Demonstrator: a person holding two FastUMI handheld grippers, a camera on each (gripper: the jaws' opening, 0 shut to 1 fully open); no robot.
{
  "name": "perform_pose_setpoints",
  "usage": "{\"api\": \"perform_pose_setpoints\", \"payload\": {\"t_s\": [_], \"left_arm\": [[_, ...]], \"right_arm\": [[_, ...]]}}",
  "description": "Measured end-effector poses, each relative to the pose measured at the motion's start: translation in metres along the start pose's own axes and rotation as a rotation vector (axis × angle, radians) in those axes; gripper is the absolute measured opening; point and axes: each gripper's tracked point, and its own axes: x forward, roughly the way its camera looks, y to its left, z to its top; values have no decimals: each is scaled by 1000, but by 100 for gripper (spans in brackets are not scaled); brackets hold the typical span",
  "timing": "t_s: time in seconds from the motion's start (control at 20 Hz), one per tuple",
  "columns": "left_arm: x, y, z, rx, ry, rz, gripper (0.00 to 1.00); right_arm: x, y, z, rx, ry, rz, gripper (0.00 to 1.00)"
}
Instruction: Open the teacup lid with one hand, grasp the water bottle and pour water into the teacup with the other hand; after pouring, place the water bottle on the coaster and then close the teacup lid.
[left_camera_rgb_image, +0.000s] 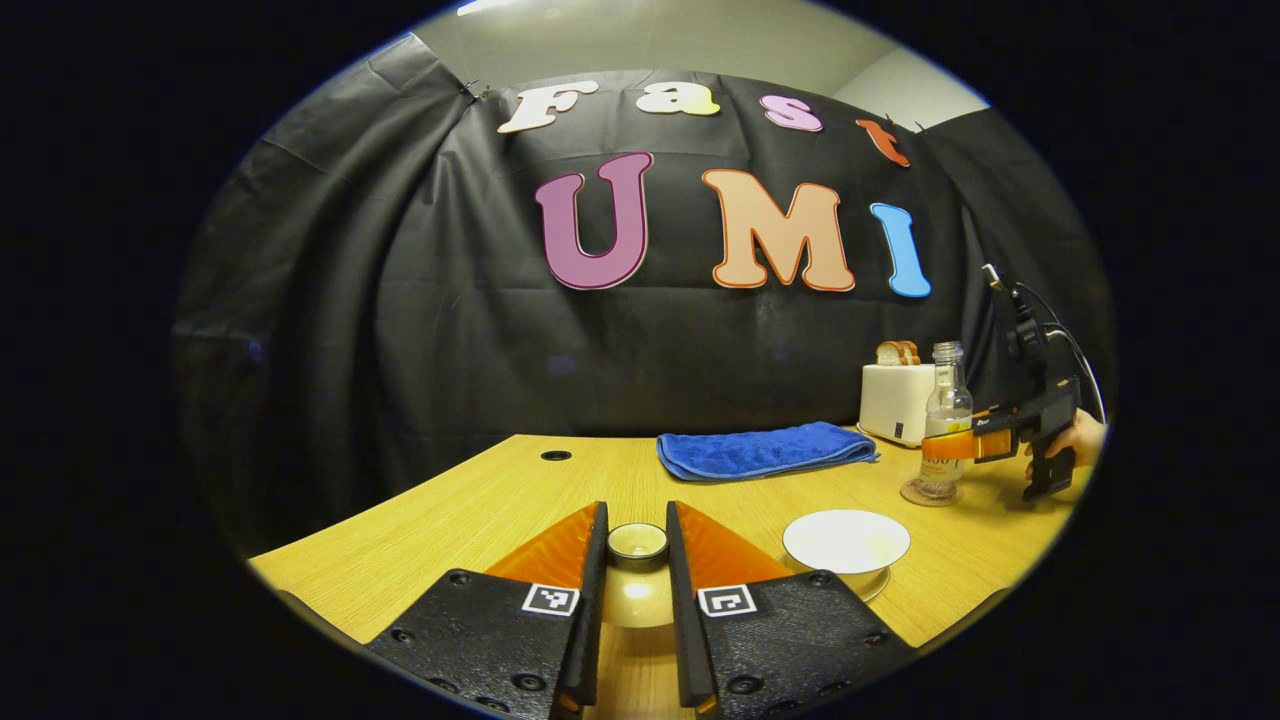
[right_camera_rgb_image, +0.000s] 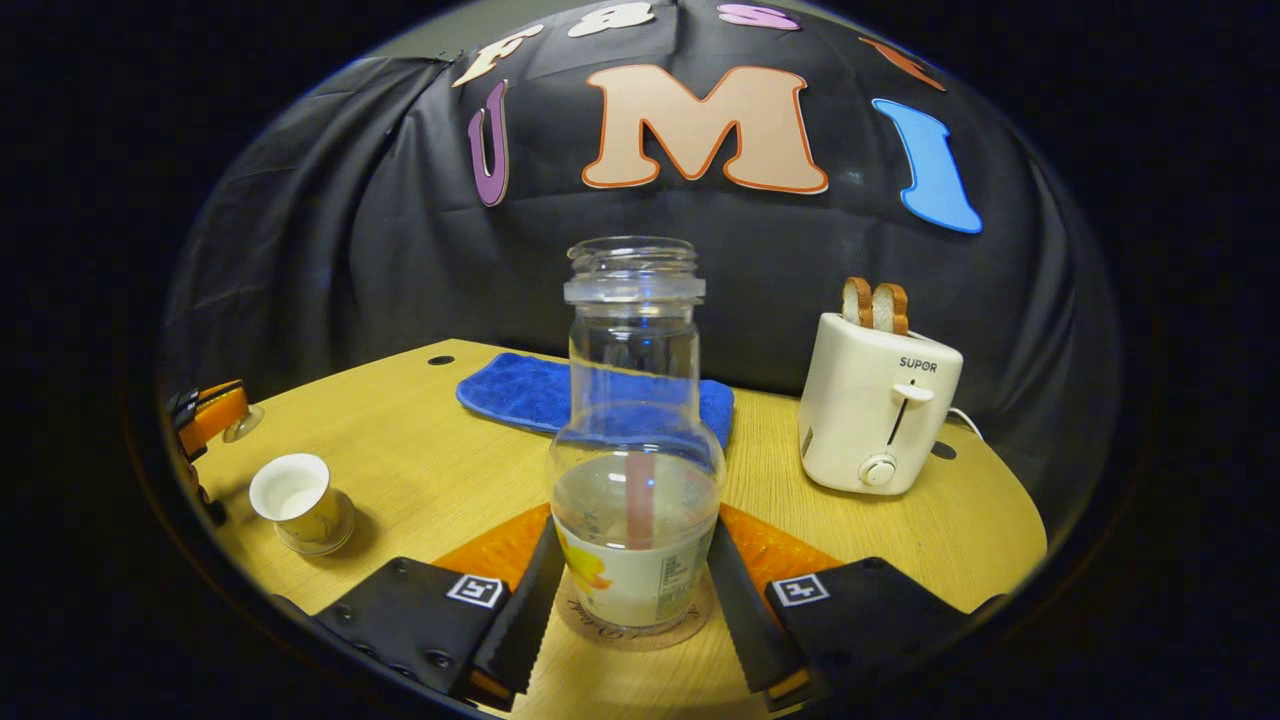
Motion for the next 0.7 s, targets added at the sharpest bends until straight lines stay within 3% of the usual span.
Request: {"api": "perform_pose_setpoints", "payload": {"t_s": [0.2, 0.25, 0.35, 0.4, 0.55, 0.7], "left_arm": [[1, 0, 0, 0, 0, 0, 27], [1, 0, -1, 0, 0, 0, 28], [1, 0, 0, 0, 0, 0, 27], [1, 0, 0, 0, 0, 0, 27], [1, 0, -1, 0, 0, 0, 29], [1, 0, -1, 0, 0, 0, 29]], "right_arm": [[-5, -1, 1, 27, -20, 10, 82], [-7, -3, 3, 42, -24, 11, 92], [-11, -5, 3, 63, -28, 12, 93], [-14, -7, 2, 65, -31, 10, 99], [-22, -11, 3, 72, -45, 6, 85], [-33, -13, 1, 83, -50, 0, 89]]}}
